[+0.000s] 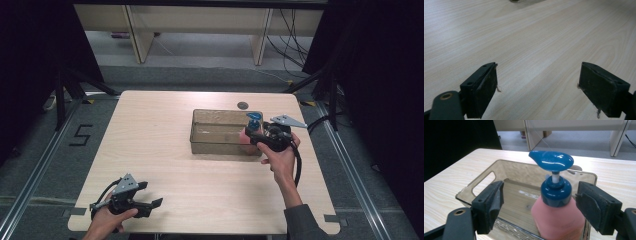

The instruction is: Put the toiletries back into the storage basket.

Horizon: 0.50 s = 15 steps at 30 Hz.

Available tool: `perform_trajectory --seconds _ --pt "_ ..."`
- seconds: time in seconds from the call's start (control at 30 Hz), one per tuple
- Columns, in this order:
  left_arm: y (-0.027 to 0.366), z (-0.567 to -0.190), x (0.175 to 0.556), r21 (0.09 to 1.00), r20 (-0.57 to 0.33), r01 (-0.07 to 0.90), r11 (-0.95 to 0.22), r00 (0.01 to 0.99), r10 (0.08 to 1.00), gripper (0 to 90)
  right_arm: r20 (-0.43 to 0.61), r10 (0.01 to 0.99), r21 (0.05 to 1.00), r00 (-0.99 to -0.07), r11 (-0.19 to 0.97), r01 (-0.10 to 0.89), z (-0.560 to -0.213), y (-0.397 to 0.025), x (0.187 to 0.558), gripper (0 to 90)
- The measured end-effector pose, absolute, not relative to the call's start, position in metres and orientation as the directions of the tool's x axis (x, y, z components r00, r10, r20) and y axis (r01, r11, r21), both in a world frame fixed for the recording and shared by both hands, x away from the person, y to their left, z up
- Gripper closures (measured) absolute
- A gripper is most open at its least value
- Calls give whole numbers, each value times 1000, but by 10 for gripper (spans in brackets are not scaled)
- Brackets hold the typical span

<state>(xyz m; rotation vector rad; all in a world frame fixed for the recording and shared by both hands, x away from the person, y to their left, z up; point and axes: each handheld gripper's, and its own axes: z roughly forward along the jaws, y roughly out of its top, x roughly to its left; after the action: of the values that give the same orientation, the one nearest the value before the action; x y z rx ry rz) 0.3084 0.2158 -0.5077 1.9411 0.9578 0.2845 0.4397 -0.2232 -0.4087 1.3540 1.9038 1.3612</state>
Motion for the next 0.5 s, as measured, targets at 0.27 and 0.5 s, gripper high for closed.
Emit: perform_trajectory --seconds 0.27,0.5 --pt "216 -508 309 818 -177 508 -270 669 722 147 175 881 894 -440 45 446 -410 -221 436 219" --pt "216 -508 308 818 -178 507 -269 669 721 147 166 874 898 -457 58 436 -409 -216 431 213"
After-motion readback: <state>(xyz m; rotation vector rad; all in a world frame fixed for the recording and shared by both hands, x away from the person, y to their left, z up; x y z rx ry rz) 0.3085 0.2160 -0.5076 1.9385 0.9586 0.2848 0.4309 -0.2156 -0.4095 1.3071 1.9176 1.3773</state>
